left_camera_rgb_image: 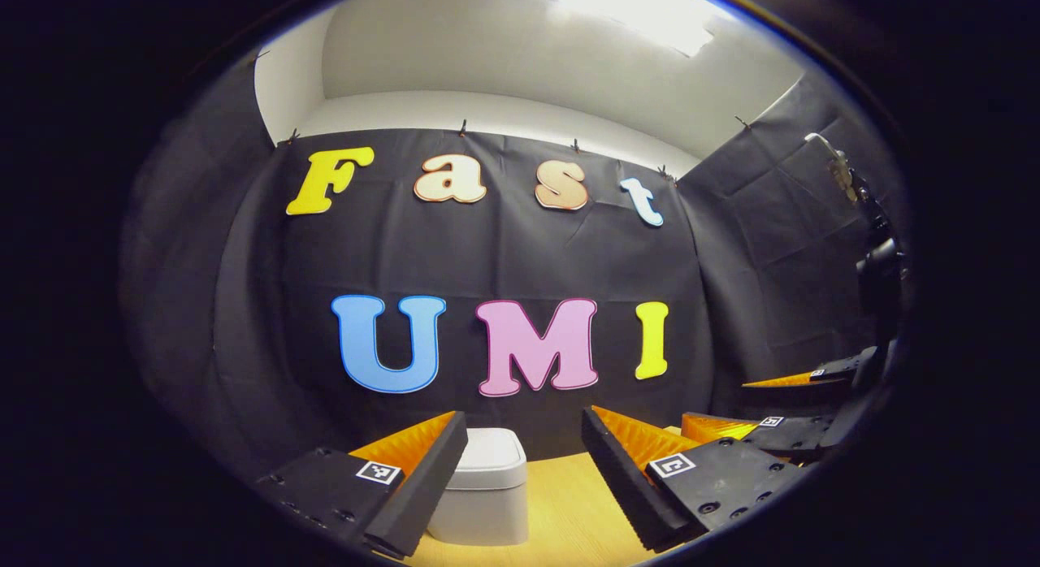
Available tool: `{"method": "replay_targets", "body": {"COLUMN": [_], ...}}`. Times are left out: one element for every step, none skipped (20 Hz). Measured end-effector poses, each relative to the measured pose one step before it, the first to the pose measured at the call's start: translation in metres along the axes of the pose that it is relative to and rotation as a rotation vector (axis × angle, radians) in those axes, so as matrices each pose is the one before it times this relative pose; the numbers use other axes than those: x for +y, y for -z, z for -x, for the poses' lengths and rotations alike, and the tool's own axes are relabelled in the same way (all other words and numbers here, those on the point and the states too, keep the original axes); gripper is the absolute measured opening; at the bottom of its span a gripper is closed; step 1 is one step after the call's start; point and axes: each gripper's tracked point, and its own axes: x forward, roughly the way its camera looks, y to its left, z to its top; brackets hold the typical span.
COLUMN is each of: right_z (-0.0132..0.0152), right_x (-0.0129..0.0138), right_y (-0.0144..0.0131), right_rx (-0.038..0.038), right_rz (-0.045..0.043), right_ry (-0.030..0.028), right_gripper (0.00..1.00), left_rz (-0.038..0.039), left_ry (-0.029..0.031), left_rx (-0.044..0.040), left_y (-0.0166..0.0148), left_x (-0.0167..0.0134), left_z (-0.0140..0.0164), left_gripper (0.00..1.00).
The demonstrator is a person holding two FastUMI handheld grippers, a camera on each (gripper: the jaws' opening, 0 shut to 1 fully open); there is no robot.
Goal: Press the lid of the desktop garbage bin to open it, pick up the crumpled paper on the desktop and throw it into the bin, then pick up the pop can on the desktop and drop it into the bin, and finally close the garbage bin lid.
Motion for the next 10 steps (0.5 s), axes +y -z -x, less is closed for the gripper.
{"method": "replay_targets", "body": {"right_z": [0.00462,0.00002,-0.00051,-0.00031,0.00071,0.00007,-0.00102,-0.00039,-0.00146,-0.00212], "right_x": [0.0045,0.00204,-0.00053,-0.00091,0.00034,0.00113,-0.0006,-0.00208,-0.0028,-0.00163], "right_y": [-0.00231,-0.00332,-0.00024,-0.00322,-0.00036,-0.00048,0.00002,-0.00185,-0.00166,0.00036], "right_rx": [-0.01119,-0.00869,-0.00781,-0.01227,-0.0058,-0.00218,-0.00206,-0.00619,-0.00607,-0.00253], "right_rz": [0.00296,0.00535,0.00675,0.008,0.00278,0.00107,0.00286,0.00315,-0.00108,-0.00568], "right_ry": [-0.00679,-0.00414,0.00122,0.0037,-0.00105,-0.00118,0.00031,0.00567,0.00679,0.00853], "right_gripper": [0.97,0.97,0.96,0.96,0.96,0.96,0.96,0.96,0.97,0.97], "left_rz": [0.0103,0.01903,0.02062,0.01625,0.00529,-0.0073,-0.01305,-0.01043,-0.00771,-0.00293], "left_ry": [-0.01911,-0.02191,-0.02605,-0.02201,-0.01393,-0.01092,-0.01109,-0.00572,-0.00472,-0.00082], "left_rx": [0.02813,0.02977,0.02597,0.01794,0.01415,0.00467,0.00038,-0.00741,-0.01025,-0.0062], "left_y": [0.00682,0.00718,0.0071,0.00468,0.00475,0.0012,0.00071,-0.00184,-0.00265,-0.00072], "left_x": [0.00613,0.00531,0.00667,0.00616,0.00514,0.00517,0.00535,0.00336,0.00137,-0.00039], "left_z": [-0.00305,-0.0021,-0.00084,-0.00088,0.00062,-0.00018,-0.00034,-0.00072,-0.00102,-0.00095], "left_gripper": [0.95,0.95,0.95,0.95,0.95,0.95,0.96,0.96,0.97,0.97]}}
